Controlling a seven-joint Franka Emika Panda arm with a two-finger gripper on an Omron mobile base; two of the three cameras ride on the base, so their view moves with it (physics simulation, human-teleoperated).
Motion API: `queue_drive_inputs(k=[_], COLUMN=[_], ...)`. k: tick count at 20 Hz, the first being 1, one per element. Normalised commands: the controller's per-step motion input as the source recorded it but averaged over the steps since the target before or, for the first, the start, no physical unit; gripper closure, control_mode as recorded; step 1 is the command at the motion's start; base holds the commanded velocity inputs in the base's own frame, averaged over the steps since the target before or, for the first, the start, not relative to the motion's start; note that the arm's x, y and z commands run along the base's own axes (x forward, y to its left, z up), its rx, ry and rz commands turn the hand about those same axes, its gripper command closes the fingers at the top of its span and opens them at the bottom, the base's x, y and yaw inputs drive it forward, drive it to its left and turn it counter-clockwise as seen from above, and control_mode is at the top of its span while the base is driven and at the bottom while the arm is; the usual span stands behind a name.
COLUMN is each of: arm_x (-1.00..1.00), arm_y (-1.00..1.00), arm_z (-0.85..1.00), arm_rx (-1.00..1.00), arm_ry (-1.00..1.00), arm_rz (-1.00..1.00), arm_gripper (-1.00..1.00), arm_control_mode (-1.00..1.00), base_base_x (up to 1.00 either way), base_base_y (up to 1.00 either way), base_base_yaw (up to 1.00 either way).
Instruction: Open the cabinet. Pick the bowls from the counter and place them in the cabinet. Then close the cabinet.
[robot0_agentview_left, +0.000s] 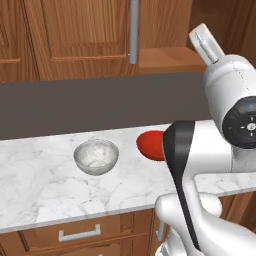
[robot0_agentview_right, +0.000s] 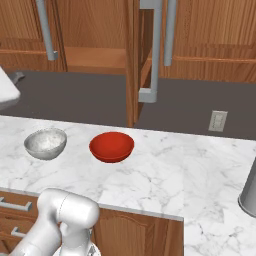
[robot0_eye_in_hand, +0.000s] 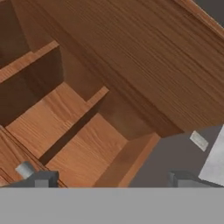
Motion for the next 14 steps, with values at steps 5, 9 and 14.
queue_drive_inputs(k=[5, 9, 14], arm_x=[0.41, 0.17, 0.18], arm_y=[0.00, 0.06, 0.13], arm_z=[0.00, -0.01, -0.03], arm_rx=[-0.02, -0.17, -0.26], arm_ry=[0.27, 0.27, 0.11], arm_rz=[0.06, 0.11, 0.12], arm_gripper=[-1.00, -1.00, -1.00], arm_control_mode=[-1.00, -1.00, -1.00], base_base_x=[0.00, 0.00, 0.00], base_base_y=[0.00, 0.00, 0.00], base_base_yaw=[0.00, 0.00, 0.00])
